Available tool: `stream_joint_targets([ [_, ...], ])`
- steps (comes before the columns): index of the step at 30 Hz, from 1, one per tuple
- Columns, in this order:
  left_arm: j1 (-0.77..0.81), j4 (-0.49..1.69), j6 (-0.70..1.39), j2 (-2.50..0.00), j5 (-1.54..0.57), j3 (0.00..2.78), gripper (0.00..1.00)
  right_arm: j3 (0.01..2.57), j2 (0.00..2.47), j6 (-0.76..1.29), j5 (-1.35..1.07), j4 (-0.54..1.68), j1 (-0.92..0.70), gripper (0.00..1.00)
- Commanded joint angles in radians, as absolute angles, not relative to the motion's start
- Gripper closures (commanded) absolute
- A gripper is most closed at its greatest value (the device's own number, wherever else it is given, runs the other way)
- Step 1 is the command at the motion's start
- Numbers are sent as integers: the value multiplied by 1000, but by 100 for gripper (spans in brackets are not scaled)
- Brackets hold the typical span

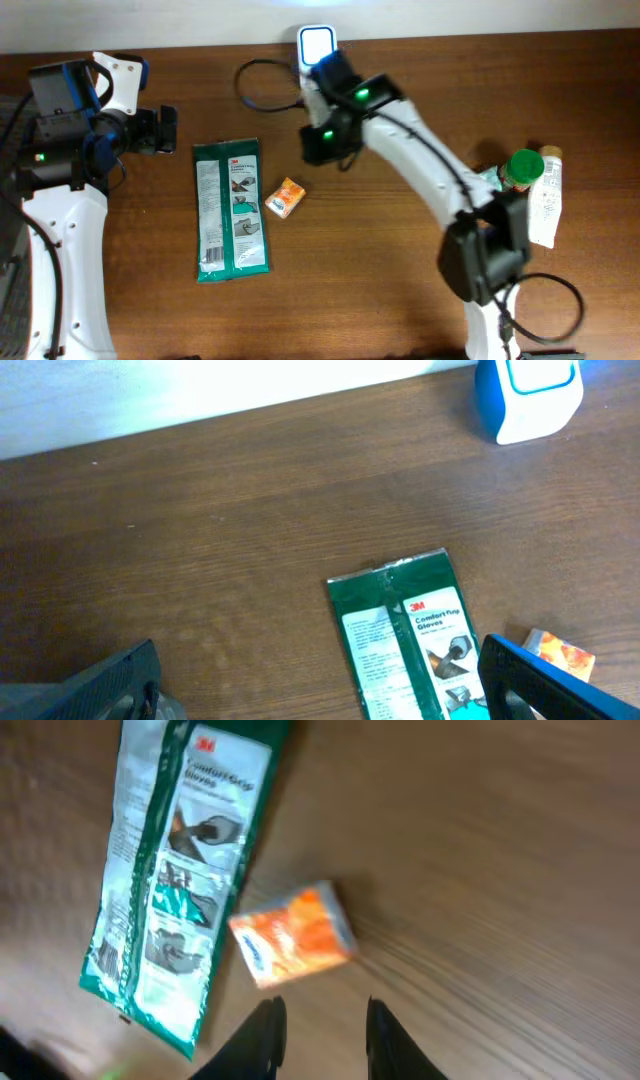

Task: Scan the item barcode
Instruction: 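Carry the packet right and set it beside the jar, then reach the right gripper to the orange Kleenex pack and grasp it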

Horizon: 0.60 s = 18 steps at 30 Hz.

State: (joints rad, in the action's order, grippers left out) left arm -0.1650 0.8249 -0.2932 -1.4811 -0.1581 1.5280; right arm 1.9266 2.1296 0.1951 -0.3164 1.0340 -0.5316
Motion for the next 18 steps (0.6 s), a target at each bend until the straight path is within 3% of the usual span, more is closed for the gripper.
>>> stream_joint_targets([
  [1,-169,824,-305,-1472,-168,1539,1,1916,2218,290,-337,929,-599,75],
  [2,-168,824,-305,-1472,-168,1539,1,1916,2229,295,-341,907,-606,74],
  [3,-169,824,-305,-1472,-168,1539,1,1916,2253,294,-358,853,-622,65],
  [4,-168,824,-305,-1472,-169,1539,1,1916,2276,294,-367,806,-637,63],
  [9,-169,824,-305,-1472,-168,1539,1,1916,2347,294,-363,756,-661,63],
  [13,-169,824,-305,-1472,-168,1539,1,1917,2355,269,-247,879,-645,63],
  [18,-169,824,-305,-1472,-168,1539,1,1917,2349,160,-297,1131,-520,64],
])
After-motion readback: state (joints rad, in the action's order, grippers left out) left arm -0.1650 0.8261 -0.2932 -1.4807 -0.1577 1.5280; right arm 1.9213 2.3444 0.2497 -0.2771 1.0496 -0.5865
